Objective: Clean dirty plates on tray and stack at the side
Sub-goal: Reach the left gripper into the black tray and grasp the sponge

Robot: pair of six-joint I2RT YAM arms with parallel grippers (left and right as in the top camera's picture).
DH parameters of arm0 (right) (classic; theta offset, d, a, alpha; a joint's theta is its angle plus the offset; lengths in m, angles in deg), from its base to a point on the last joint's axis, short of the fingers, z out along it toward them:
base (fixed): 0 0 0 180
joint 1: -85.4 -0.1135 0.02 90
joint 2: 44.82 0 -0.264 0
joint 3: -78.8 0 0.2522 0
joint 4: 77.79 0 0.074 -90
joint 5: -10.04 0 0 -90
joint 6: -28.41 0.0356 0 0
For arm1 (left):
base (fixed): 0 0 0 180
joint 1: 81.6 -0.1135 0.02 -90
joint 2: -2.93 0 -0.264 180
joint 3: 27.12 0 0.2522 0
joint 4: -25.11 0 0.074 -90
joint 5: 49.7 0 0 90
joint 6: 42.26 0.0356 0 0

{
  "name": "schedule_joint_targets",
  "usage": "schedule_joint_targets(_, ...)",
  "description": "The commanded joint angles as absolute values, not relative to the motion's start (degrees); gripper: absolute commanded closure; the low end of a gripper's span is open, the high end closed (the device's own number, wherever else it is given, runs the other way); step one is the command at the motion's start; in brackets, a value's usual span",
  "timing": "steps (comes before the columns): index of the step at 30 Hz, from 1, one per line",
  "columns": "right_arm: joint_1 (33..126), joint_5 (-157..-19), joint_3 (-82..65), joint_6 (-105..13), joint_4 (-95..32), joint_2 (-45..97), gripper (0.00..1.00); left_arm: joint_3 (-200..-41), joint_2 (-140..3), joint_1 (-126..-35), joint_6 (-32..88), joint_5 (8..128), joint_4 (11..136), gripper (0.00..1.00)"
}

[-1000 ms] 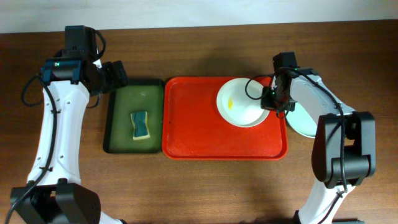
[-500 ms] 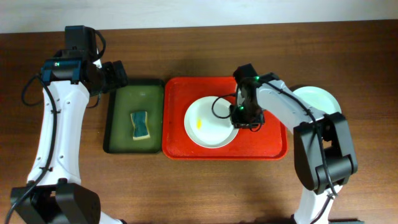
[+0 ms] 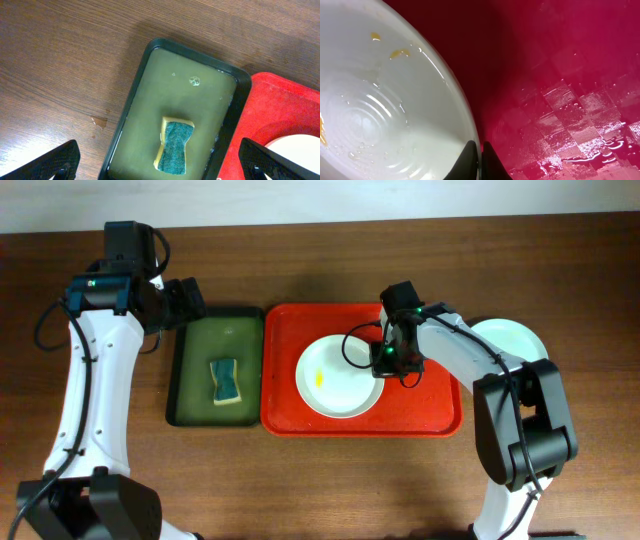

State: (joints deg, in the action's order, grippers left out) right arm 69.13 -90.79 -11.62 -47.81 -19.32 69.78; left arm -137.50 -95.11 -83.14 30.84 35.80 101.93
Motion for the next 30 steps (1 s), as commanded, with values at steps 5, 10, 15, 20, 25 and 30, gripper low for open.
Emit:
schedule_joint_targets(5, 71.21, -90.9, -12.47, -38.72, -16.13, 68.36, 0.96, -137.56, -95.24, -83.27, 31.1, 35.83, 101.96, 0.01)
schedule_joint_targets(10, 71.19, -90.88, -12.41, -38.61, -13.01, 68.36, 0.96, -137.56, -95.24, -83.27, 31.1, 35.83, 101.96, 0.01)
schedule_joint_targets(15, 71.19, -89.57, -12.06, -38.79, -11.96, 68.36, 0.96, -137.56, -95.24, -83.27, 31.1, 35.8, 101.96, 0.01)
schedule_joint_targets(20, 71.19, -89.98, -11.99, -38.79, -11.98, 68.36, 0.96, -137.56, -95.24, -83.27, 31.1, 35.83, 101.96, 0.01)
schedule_joint_targets(25, 71.19, -89.81, -11.99, -38.81, -11.94, 68.36, 0.96, -137.56, -95.24, -83.27, 31.1, 35.83, 101.96, 0.0)
schedule_joint_targets(30, 71.19, -89.61, -11.97, -38.81, -11.94, 68.36, 0.96, -137.56, -95.24, -83.27, 31.1, 35.8, 101.96, 0.0)
